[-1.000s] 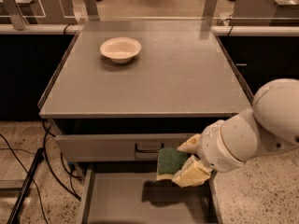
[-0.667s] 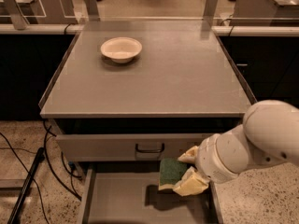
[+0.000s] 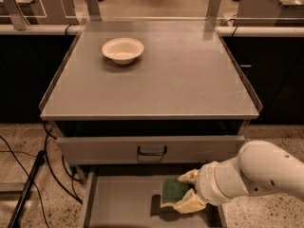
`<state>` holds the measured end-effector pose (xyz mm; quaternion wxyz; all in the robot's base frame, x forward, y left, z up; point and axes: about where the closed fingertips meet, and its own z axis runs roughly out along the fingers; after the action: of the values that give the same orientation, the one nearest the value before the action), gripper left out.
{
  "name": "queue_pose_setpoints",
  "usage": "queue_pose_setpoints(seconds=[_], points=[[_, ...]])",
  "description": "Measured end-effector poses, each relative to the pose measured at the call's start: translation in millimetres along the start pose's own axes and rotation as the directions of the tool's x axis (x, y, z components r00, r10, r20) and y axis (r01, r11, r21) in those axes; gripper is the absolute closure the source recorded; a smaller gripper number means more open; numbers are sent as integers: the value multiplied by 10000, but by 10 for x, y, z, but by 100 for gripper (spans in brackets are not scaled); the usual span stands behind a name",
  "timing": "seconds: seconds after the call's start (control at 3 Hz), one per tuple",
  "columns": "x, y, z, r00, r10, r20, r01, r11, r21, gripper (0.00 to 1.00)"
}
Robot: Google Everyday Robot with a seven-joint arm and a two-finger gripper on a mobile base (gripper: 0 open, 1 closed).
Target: Place sponge into middle drawer
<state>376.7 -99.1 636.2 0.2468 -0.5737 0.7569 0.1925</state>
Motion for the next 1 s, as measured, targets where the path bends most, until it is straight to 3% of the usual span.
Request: queue_pose_setpoints(seconds=[0.33,0.67,1.0], points=[[332,106,503,9994,223,266,-198,9957,-906,100],[404,163,641,9984,425,384,-374,9916,-1237,100],[497,144,795,9991,187,380,-143,9934,-1142,100]])
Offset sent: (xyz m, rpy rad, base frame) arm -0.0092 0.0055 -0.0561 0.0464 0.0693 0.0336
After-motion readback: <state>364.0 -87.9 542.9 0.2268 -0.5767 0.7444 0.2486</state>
